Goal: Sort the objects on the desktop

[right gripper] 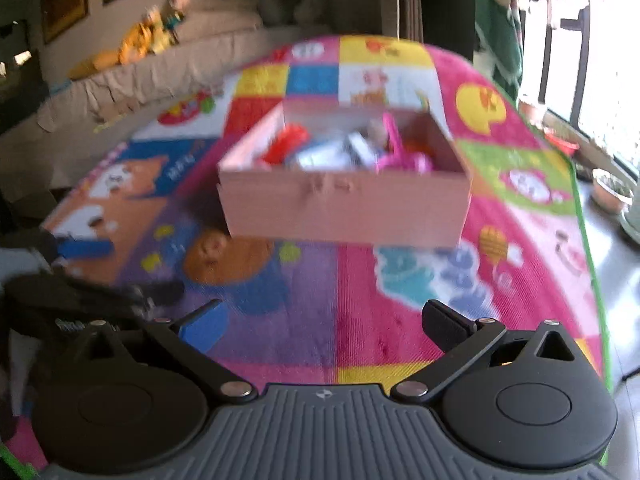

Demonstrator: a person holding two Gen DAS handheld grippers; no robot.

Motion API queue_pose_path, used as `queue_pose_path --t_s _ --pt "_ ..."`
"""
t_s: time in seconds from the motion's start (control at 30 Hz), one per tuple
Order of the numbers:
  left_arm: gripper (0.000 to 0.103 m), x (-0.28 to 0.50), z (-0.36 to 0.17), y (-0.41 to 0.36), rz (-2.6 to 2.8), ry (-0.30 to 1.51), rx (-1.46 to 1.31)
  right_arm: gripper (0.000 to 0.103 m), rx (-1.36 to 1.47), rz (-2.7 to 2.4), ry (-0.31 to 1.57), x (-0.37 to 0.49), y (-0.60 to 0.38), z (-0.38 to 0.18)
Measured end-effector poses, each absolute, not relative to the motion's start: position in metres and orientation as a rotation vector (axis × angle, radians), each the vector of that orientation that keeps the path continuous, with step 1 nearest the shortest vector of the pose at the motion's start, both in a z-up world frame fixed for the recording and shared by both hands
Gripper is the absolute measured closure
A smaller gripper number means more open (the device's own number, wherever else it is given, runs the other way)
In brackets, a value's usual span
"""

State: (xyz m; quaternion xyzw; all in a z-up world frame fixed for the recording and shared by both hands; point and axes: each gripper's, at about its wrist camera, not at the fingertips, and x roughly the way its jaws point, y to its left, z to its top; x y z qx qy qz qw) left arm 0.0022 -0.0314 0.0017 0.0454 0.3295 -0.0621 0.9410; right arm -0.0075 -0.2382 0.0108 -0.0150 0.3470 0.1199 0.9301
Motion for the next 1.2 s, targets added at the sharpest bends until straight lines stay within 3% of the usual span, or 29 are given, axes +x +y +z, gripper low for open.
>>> queue_pose_path --t_s 0.53,1.2 --pt "0.0 0.029 -0.006 -0.034 -0.022 0.688 0.028 0.0 -0.055 0.144 0.756 0.058 -0.232 -0.008" --pt "0.0 0.028 -0.006 -0.033 -0.023 0.688 0.027 0.0 -0.044 0.146 0.691 0.047 -0.236 -0.013"
